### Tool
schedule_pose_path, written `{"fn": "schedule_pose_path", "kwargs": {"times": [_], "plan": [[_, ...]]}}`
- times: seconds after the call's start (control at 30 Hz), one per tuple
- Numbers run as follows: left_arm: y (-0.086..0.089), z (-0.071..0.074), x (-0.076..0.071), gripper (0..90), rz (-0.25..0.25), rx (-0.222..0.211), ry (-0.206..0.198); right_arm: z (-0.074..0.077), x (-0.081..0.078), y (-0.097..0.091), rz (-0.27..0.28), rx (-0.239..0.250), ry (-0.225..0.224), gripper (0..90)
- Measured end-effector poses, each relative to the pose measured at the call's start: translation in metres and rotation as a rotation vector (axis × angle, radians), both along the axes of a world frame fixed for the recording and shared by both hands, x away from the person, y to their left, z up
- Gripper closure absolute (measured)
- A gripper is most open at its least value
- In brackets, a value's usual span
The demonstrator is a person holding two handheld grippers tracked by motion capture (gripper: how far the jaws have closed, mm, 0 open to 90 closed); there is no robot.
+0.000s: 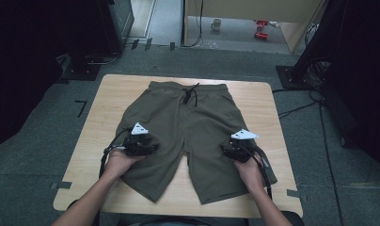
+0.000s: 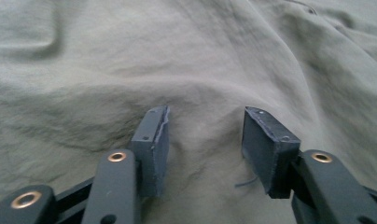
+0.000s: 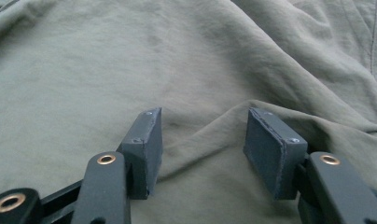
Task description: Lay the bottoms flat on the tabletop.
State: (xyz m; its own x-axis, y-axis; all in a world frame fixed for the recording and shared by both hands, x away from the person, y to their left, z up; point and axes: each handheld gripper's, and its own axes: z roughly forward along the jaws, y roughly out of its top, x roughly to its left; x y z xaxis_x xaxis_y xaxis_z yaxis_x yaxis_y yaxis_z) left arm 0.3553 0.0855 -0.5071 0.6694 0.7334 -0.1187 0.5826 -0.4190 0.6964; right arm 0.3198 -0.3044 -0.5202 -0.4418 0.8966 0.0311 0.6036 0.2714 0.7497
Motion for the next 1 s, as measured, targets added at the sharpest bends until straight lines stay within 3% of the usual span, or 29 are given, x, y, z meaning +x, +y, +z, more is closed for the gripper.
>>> {"fn": "schedule_pose_path", "kwargs": {"times": [0.23,0.67,0.7,0.83,0.9,1.0], "plan": [[-0.010,-0.003,0.010,58.9,0.034,-0.005,-0.035,-0.002,0.010,-0.004,-0.006,0.009,-0.016,46.0],[-0.029,-0.003,0.056,60.0,0.035,-0.018,-0.023,-0.002,0.057,-0.010,-0.036,0.009,-0.018,46.8],[-0.029,-0.002,0.058,56.5,0.036,-0.024,-0.015,-0.002,0.060,-0.010,-0.043,0.009,-0.017,46.5],[-0.028,0.002,0.056,50.2,0.022,-0.019,0.013,0.000,0.058,-0.010,-0.043,0.000,-0.002,45.0],[-0.024,0.009,0.050,49.0,0.016,-0.036,-0.001,0.005,0.055,-0.010,-0.041,-0.013,0.010,44.4],[-0.016,0.024,0.039,45.9,0.004,-0.030,-0.025,0.025,0.046,-0.008,-0.032,0.010,-0.036,44.0]]}}
